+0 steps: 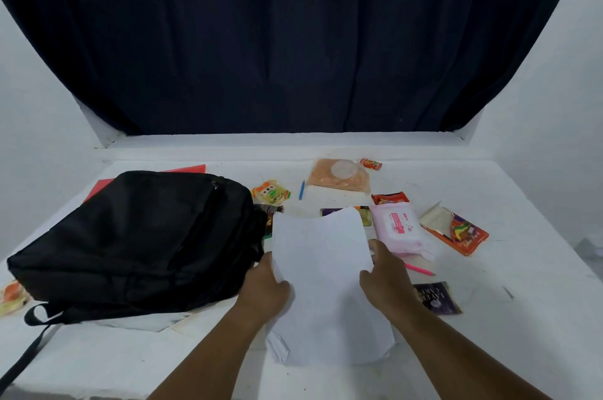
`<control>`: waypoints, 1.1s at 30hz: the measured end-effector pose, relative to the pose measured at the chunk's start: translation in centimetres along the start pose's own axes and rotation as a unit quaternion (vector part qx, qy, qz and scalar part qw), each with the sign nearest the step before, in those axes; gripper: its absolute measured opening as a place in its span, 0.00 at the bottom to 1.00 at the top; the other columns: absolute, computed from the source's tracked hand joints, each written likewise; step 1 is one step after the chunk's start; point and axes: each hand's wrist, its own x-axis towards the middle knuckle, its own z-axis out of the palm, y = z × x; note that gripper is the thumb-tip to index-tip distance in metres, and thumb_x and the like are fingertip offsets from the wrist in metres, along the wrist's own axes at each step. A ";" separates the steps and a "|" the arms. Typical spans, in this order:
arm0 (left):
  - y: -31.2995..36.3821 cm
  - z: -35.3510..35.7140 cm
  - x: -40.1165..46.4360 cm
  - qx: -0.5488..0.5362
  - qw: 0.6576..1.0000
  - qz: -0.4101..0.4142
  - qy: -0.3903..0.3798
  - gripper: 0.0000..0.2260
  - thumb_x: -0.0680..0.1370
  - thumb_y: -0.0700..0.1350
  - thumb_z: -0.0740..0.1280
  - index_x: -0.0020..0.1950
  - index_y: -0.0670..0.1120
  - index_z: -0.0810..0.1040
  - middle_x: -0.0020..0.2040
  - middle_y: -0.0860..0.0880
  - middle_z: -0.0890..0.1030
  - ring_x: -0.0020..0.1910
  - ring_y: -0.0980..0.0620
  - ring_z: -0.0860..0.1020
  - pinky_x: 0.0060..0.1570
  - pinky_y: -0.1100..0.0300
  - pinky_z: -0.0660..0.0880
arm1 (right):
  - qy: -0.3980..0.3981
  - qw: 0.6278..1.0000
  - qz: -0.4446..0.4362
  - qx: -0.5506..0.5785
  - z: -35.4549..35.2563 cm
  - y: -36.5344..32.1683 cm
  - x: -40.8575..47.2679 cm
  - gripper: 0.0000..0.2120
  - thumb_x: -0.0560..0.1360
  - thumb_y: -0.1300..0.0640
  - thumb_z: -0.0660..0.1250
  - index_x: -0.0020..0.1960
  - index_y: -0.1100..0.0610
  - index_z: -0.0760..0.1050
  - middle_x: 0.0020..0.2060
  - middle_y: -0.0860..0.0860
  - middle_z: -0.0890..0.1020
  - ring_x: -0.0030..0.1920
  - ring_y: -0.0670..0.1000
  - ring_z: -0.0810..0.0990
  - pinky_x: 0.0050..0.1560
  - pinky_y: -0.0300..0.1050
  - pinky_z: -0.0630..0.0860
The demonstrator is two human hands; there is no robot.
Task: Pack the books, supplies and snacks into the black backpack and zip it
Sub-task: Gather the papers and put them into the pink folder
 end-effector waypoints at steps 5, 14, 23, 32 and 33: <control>1.1 -2.6 -0.2 0.077 0.990 0.087 0.084 0.20 0.77 0.43 0.68 0.68 0.45 0.69 0.49 0.49 0.78 0.51 0.45 0.80 0.47 0.56 0.75 | 0.064 0.992 -0.088 -0.062 -0.3 -2.4 -0.2 0.26 0.75 0.55 0.70 0.71 0.49 0.67 0.67 0.47 0.77 0.66 0.51 0.77 0.61 0.47 0.76; -0.4 -13.2 1.3 -0.016 0.972 0.134 0.193 0.11 0.77 0.42 0.70 0.59 0.48 0.78 0.41 0.55 0.83 0.39 0.61 0.81 0.42 0.75 0.73 | 0.004 0.962 -0.262 0.072 4.7 -14.1 0.3 0.17 0.75 0.55 0.70 0.63 0.48 0.72 0.53 0.44 0.80 0.47 0.46 0.78 0.49 0.46 0.79; -9.9 -29.6 8.4 -0.003 0.954 0.087 0.285 0.06 0.76 0.41 0.70 0.50 0.51 0.79 0.39 0.55 0.81 0.37 0.60 0.78 0.39 0.76 0.69 | -0.064 0.946 -0.305 0.085 15.4 -28.7 4.4 0.15 0.75 0.56 0.69 0.61 0.49 0.73 0.48 0.44 0.78 0.43 0.46 0.78 0.47 0.43 0.77; -21.1 -41.0 20.2 -0.046 0.973 -0.102 0.201 0.12 0.78 0.46 0.68 0.61 0.48 0.78 0.51 0.51 0.81 0.49 0.50 0.79 0.49 0.60 0.72 | -0.115 0.976 -0.183 -0.002 25.6 -38.9 12.9 0.16 0.77 0.54 0.67 0.64 0.50 0.70 0.59 0.49 0.77 0.53 0.51 0.77 0.53 0.46 0.75; -22.3 -41.4 21.8 -0.048 0.975 -0.128 0.175 0.15 0.78 0.47 0.68 0.64 0.47 0.77 0.53 0.50 0.80 0.53 0.48 0.78 0.53 0.58 0.72 | -0.115 0.980 -0.162 -0.014 26.3 -39.4 14.0 0.17 0.77 0.53 0.66 0.65 0.51 0.70 0.60 0.51 0.77 0.54 0.52 0.78 0.54 0.48 0.76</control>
